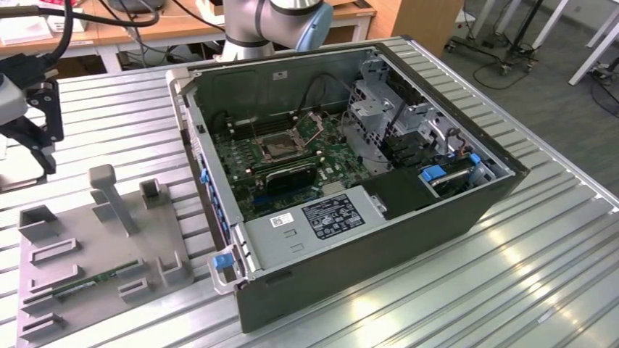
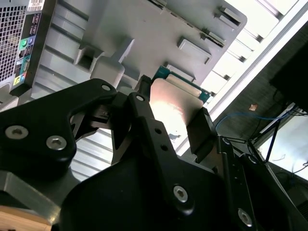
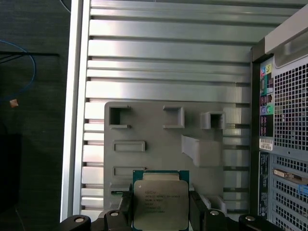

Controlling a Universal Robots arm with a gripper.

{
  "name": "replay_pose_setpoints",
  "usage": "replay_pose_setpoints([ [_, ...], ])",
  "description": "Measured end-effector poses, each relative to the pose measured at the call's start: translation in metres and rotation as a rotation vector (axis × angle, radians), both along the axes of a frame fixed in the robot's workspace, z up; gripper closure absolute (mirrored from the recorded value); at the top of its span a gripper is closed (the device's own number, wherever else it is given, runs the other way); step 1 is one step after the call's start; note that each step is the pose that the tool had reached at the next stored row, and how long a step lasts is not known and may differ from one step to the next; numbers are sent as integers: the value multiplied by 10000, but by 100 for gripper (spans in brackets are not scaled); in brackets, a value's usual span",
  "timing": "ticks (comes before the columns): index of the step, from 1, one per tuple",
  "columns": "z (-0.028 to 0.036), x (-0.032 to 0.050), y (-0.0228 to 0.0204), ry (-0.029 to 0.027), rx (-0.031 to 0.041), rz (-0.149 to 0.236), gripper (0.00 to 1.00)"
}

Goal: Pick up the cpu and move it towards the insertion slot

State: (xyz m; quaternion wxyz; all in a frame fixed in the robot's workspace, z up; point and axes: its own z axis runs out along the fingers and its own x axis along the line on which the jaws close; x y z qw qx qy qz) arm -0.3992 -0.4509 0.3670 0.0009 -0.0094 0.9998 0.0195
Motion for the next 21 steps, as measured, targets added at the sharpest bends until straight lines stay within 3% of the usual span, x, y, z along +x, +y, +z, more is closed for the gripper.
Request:
replay_pose_setpoints([
  [14,0,169,0,0,0,0,45],
  [21,0,193,0,0,0,0,45],
])
